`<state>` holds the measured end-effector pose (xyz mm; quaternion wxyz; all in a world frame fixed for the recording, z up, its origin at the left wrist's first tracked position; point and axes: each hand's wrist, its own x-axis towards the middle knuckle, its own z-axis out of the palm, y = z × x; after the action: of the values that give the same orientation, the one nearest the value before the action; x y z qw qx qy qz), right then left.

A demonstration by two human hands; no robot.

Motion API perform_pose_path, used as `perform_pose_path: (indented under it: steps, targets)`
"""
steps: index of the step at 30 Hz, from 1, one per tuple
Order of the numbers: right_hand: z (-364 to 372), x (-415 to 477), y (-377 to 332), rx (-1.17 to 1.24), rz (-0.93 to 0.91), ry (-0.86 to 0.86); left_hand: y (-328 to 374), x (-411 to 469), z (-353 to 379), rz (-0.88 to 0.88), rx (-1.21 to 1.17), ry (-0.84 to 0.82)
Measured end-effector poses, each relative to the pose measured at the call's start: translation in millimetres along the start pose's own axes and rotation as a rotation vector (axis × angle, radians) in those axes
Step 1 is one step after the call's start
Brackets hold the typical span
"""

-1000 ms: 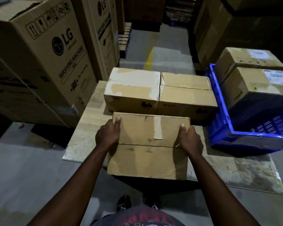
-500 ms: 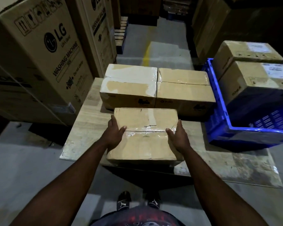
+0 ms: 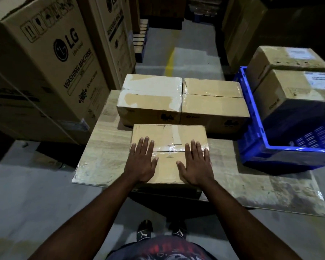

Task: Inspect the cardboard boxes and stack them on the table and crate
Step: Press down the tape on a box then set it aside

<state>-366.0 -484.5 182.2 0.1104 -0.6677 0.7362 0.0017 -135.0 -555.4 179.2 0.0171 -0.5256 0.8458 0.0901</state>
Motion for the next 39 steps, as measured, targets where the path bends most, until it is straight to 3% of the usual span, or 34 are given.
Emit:
perform_pose_path:
  steps: [3, 5, 8, 10, 13, 26, 39]
  targets:
    - [-3.9, 0.5, 4.5, 0.07, -0.008, -0.001, -2.7, -6.9, -0.9, -0.005, -0.06, 0.046]
    - [-4.3, -5.7, 16.9, 0.193, 0.074, 0.045, -6.9, -23.8, 0.5, -0.114, -0.167, 0.075]
    - [-2.4, -25.2, 38.5, 0.489, 0.263, 0.077, -10.7, -52.2, 2.1, -0.308, -0.462, 0.098]
    - [-2.1, -36.8, 39.8, 0.749, 0.319, 0.006, -8.2, -57.2, -0.3, -0.338, -0.61, 0.077]
    - [-5.3, -41.7, 33.5, 0.905, 0.339, 0.018, -8.0, -51.5, -7.1, -0.331, -0.66, 0.086]
    - [-49.5, -57.8, 11.9, 0.968, 0.322, 0.195, -26.7, -50.5, -62.4, -0.31, -0.738, 0.195]
    - [-133.0, -50.7, 5.8, 0.975, 0.303, 0.45, -23.2, -20.3, -157.7, -0.142, -0.779, 0.252]
